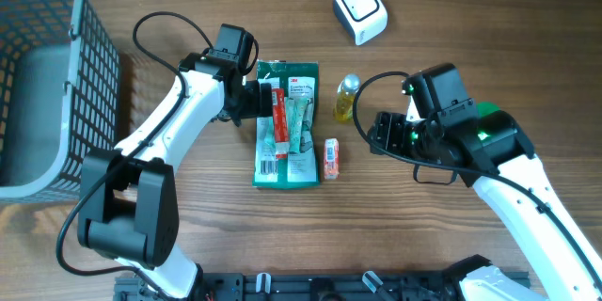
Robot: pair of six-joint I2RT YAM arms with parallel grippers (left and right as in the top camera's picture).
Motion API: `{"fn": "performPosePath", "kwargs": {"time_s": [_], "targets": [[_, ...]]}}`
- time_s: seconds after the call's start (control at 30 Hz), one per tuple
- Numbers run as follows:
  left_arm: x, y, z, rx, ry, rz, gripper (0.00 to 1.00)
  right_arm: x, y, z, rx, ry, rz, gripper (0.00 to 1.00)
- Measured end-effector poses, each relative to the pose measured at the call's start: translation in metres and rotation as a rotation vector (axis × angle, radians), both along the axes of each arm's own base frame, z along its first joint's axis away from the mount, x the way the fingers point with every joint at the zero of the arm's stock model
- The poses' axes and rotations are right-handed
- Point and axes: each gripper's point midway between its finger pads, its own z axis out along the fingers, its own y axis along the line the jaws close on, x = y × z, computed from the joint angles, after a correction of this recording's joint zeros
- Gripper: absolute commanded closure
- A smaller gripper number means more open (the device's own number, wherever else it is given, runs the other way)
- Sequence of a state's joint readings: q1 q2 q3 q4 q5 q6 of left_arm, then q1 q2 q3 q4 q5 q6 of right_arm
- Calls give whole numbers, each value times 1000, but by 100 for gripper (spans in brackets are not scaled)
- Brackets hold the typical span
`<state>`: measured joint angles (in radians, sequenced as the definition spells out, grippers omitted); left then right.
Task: Scan the item barcode
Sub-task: 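Release the Kleenex pack and move the right gripper over the oil bottle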
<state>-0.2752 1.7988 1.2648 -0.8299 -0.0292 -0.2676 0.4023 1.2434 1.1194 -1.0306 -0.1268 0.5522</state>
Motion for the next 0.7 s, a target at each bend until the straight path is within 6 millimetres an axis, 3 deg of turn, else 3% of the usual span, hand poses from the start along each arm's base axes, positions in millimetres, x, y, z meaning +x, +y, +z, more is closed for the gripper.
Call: {"fn": "performPosePath", "kwargs": {"time_s": [0.7], "targets": [[0, 0, 0, 0, 0, 0, 0, 11, -1, 5, -7, -47, -11, 0]]}}
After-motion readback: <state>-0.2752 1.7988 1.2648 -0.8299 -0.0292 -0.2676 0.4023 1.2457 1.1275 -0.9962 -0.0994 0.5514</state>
